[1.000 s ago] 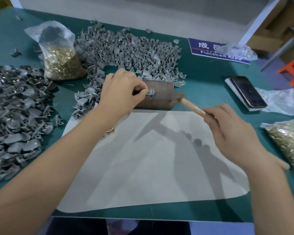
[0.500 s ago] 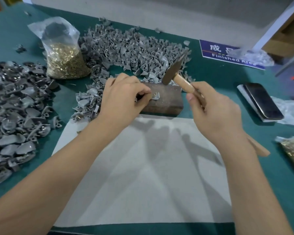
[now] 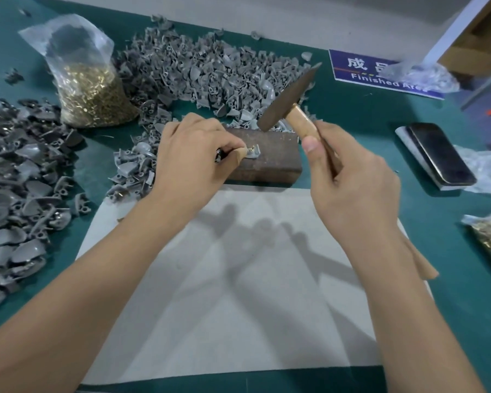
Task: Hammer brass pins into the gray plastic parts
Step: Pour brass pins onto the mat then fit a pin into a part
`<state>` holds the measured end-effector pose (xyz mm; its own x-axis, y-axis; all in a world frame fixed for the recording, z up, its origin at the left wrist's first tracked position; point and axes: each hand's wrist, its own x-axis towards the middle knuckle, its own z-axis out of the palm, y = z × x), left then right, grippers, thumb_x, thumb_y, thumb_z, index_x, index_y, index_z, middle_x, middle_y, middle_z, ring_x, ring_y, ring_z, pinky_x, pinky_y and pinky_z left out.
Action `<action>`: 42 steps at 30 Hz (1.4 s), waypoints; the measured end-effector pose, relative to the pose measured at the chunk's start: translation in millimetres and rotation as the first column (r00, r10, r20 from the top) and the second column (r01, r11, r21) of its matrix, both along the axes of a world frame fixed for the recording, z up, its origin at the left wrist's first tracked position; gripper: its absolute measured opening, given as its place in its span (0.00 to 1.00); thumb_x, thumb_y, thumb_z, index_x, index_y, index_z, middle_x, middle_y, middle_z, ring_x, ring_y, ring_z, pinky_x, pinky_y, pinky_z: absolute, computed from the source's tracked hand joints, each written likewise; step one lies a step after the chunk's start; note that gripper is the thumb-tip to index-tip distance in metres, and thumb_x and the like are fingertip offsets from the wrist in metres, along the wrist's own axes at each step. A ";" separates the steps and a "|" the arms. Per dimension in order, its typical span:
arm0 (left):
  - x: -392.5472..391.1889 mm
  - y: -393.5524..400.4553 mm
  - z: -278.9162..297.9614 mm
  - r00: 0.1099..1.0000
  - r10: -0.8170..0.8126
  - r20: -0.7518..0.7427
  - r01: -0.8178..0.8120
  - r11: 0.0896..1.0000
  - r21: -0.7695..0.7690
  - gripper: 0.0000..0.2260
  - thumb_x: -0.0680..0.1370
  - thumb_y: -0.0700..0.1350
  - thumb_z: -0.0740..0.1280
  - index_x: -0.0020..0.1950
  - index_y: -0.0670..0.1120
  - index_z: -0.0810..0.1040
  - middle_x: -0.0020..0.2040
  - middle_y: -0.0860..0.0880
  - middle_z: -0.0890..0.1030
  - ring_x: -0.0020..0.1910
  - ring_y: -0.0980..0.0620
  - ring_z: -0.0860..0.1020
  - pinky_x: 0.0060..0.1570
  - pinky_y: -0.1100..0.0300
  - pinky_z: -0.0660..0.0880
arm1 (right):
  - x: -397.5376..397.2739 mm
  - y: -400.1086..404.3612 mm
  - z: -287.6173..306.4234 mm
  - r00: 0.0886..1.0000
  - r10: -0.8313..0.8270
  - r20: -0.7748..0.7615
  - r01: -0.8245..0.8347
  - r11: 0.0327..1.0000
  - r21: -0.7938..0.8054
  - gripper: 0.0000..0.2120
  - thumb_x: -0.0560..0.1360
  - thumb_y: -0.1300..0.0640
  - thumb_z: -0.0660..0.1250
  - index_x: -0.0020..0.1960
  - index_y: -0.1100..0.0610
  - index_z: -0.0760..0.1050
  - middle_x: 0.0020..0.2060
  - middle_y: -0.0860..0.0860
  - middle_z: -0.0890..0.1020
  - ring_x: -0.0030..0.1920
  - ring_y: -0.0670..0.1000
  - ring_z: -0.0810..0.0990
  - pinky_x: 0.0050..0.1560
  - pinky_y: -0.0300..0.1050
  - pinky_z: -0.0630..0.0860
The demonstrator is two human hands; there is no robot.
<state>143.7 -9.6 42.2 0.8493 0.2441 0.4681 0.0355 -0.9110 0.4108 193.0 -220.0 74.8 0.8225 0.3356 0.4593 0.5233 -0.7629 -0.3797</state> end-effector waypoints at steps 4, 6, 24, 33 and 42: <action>0.3 1.0 0.6 1.000 -0.013 0.005 0.013 1.000 0.002 0.05 0.79 0.53 0.70 0.49 0.57 0.86 0.44 0.57 0.81 0.53 0.47 0.75 0.51 0.51 0.63 | -7.4 5.1 -2.6 1.000 -0.023 0.021 0.023 1.000 -0.007 0.17 0.84 0.39 0.52 0.66 0.40 0.73 0.37 0.50 0.83 0.39 0.64 0.79 0.36 0.49 0.66; 0.2 1.1 0.8 1.000 -0.012 0.015 0.012 1.000 0.004 0.04 0.79 0.52 0.71 0.48 0.56 0.86 0.44 0.56 0.81 0.53 0.46 0.75 0.51 0.50 0.64 | -9.4 7.9 -4.9 1.000 -0.017 0.022 0.018 0.999 -0.026 0.16 0.84 0.40 0.53 0.65 0.41 0.74 0.35 0.50 0.82 0.37 0.64 0.78 0.35 0.49 0.65; 2.0 1.3 0.1 1.000 0.011 0.017 -0.012 1.000 0.018 0.06 0.78 0.55 0.72 0.51 0.57 0.87 0.45 0.56 0.82 0.52 0.46 0.76 0.53 0.48 0.65 | -5.4 1.3 -5.4 0.998 -0.059 0.015 0.060 0.989 -0.134 0.11 0.84 0.41 0.55 0.56 0.45 0.72 0.30 0.46 0.73 0.33 0.62 0.72 0.33 0.49 0.64; 1.9 1.1 -0.8 1.000 0.027 0.008 -0.027 1.000 -0.008 0.07 0.78 0.55 0.71 0.52 0.56 0.87 0.46 0.55 0.82 0.54 0.47 0.75 0.56 0.48 0.65 | 5.6 -7.7 -16.4 0.989 -0.130 -0.063 0.128 0.991 -0.039 0.15 0.85 0.43 0.53 0.65 0.41 0.75 0.36 0.47 0.79 0.41 0.63 0.76 0.38 0.49 0.63; 2.9 3.0 -1.3 1.000 0.005 0.011 -0.005 0.999 0.035 0.06 0.79 0.55 0.72 0.53 0.57 0.87 0.47 0.55 0.84 0.52 0.46 0.76 0.55 0.47 0.68 | -1.3 5.9 -20.2 1.000 -0.022 0.021 0.023 0.999 -0.033 0.16 0.84 0.43 0.54 0.63 0.42 0.78 0.34 0.50 0.81 0.37 0.64 0.78 0.36 0.48 0.61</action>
<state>146.6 -6.6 40.9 0.8429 0.2317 0.4856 0.0358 -0.9247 0.3789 191.7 -214.1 54.6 0.8205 0.3324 0.4651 0.5134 -0.7864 -0.3436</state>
